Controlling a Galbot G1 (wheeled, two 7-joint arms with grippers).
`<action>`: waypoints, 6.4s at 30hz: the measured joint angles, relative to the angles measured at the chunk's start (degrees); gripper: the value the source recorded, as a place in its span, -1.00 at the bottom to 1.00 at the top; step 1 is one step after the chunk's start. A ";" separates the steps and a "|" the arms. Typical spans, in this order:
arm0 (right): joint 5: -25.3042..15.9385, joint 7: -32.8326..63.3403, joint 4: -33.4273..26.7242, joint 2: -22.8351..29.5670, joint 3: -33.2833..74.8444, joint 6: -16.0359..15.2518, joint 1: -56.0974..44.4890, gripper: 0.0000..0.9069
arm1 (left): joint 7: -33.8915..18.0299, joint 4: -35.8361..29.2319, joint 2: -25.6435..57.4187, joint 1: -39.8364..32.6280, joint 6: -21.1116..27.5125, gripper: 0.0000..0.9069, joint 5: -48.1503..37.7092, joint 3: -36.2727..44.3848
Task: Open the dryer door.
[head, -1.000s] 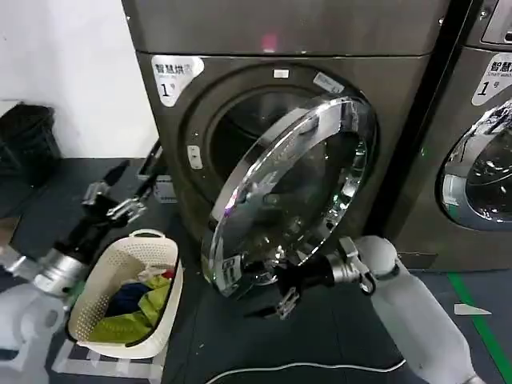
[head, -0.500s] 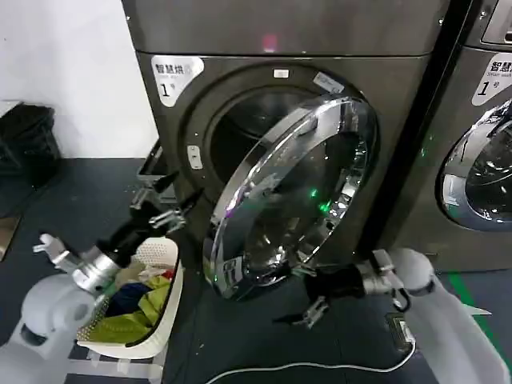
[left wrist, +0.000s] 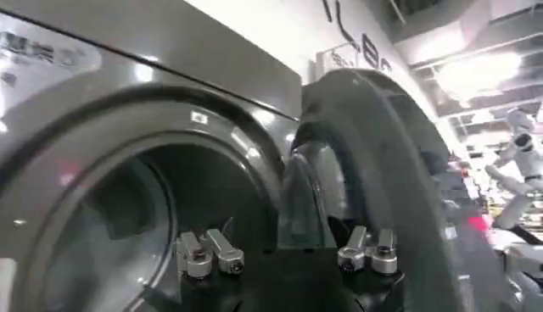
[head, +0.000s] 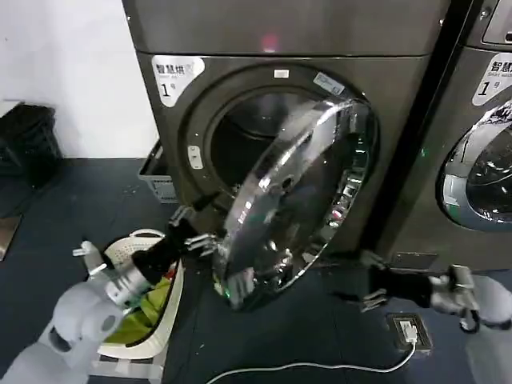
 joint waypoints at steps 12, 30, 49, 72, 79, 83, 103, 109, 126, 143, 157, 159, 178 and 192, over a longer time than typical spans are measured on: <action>4.00 20.46 7.24 8.22 18.39 -0.37 -6.69 1.00 | -0.32 -2.79 0.62 -2.59 0.31 1.00 0.52 6.81; 9.34 60.55 15.88 7.21 40.82 -15.49 -13.06 1.00 | -2.69 1.88 -4.67 -12.59 0.85 1.00 0.51 24.56; 8.02 60.49 18.85 6.13 52.48 -17.16 -16.47 1.00 | -5.59 12.71 -15.56 -23.63 0.41 1.00 4.46 38.98; 7.93 61.55 20.25 6.16 59.54 -16.55 -19.28 1.00 | -5.83 26.34 -27.91 -33.34 -3.83 1.00 4.96 48.89; 7.51 61.34 20.07 6.30 60.82 -15.98 -19.90 1.00 | -6.32 32.06 -32.15 -34.38 -5.63 1.00 6.64 49.23; 7.33 61.35 20.10 6.30 60.82 -15.49 -19.90 1.00 | -8.86 35.17 -34.29 -35.50 -7.36 1.00 8.87 49.94; 7.21 61.32 19.01 4.80 60.57 -14.76 -19.30 1.00 | -16.81 47.28 -39.47 -39.86 -11.60 1.00 15.63 48.67; 7.21 61.34 19.13 4.86 61.12 -14.67 -19.80 1.00 | -17.60 47.28 -39.45 -40.21 -12.40 1.00 16.11 47.73; 7.46 61.12 19.75 4.57 61.83 -14.42 -20.53 1.00 | -17.40 35.70 -27.48 -36.23 -18.24 1.00 12.01 45.68; 1.77 64.02 21.45 3.41 64.61 -13.68 -19.89 1.00 | -17.12 13.78 1.65 -27.04 -8.83 1.00 12.16 37.73; 0.10 64.59 21.43 3.06 64.30 -14.03 -19.08 1.00 | -12.05 2.53 27.40 -18.61 -0.41 1.00 5.30 27.53; -0.16 64.57 21.31 2.97 64.33 -14.01 -18.99 1.00 | -9.67 1.60 31.18 -16.38 1.70 1.00 6.69 25.20; -0.80 64.10 20.75 2.31 66.13 -13.68 -19.87 1.00 | 9.77 7.57 48.65 -11.55 14.47 1.00 20.70 15.71; -1.21 63.56 22.08 3.30 65.70 -14.13 -19.01 1.00 | 16.81 16.69 47.78 -11.94 12.12 1.00 30.48 18.29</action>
